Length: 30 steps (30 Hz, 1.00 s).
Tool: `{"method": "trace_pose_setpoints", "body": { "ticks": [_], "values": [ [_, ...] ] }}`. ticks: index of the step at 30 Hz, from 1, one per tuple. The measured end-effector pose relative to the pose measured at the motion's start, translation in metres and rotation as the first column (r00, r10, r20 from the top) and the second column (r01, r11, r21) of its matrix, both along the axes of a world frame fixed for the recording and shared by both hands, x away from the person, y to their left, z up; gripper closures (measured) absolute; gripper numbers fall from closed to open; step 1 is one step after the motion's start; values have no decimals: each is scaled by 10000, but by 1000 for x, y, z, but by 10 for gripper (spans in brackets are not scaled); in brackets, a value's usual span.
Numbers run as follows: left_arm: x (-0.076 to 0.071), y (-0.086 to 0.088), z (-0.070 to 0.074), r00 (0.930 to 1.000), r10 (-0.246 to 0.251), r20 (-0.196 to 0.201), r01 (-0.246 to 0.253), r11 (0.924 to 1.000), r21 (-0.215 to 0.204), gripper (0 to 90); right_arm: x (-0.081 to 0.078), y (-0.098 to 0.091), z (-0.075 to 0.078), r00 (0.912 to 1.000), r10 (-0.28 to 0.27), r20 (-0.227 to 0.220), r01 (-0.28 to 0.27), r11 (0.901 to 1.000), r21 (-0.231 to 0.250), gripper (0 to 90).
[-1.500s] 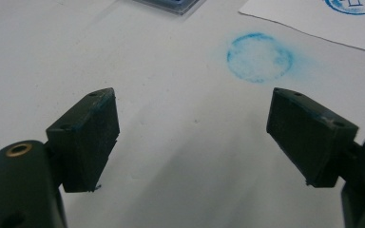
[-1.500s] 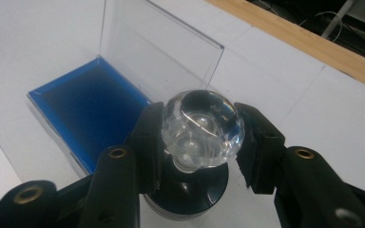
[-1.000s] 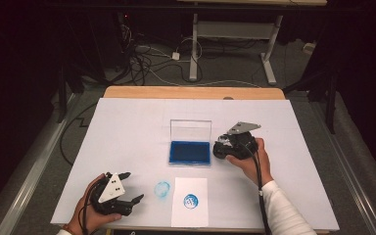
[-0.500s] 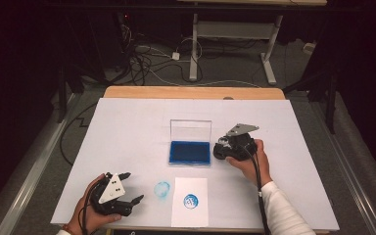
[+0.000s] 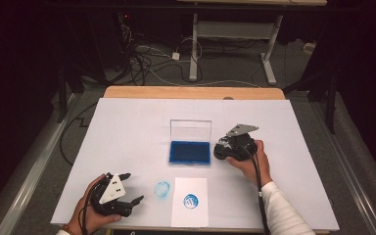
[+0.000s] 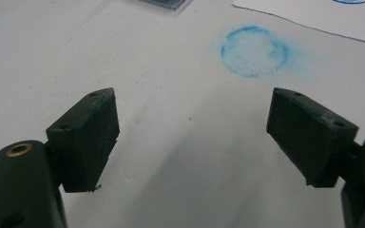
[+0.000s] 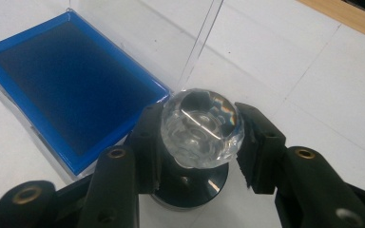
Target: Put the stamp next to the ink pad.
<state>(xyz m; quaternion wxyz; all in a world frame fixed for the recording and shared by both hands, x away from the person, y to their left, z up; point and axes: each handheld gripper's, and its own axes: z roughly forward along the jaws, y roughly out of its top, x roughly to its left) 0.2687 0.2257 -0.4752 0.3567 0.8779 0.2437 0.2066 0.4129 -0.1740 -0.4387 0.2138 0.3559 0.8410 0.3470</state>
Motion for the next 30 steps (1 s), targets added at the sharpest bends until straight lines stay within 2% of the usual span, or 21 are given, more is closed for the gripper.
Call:
{"method": "trace_pose_setpoints", "body": {
  "ticks": [8, 14, 25, 30],
  "values": [
    [0, -1, 0, 9999, -108, -63, 108, 9999, 19, 176, 0, 2, -1, 9999, 95, -89, -96, 9999, -48, 549],
    [-1, -2, 0, 9999, -153, -70, 153, 9998, 89, 176, -1, 1, 1, 10000, 85, -43, -85, 9999, 108, 493],
    [0, -2, 0, 9999, -130, -99, 131, 9998, 156, 177, -8, -1, 15, 9973, 42, 735, -60, 9997, 250, 376],
    [0, -3, 0, 9998, -148, -142, 151, 9997, 170, 178, -12, -1, 21, 9943, 199, 1044, -237, 9991, 361, 330]
  ]
}}
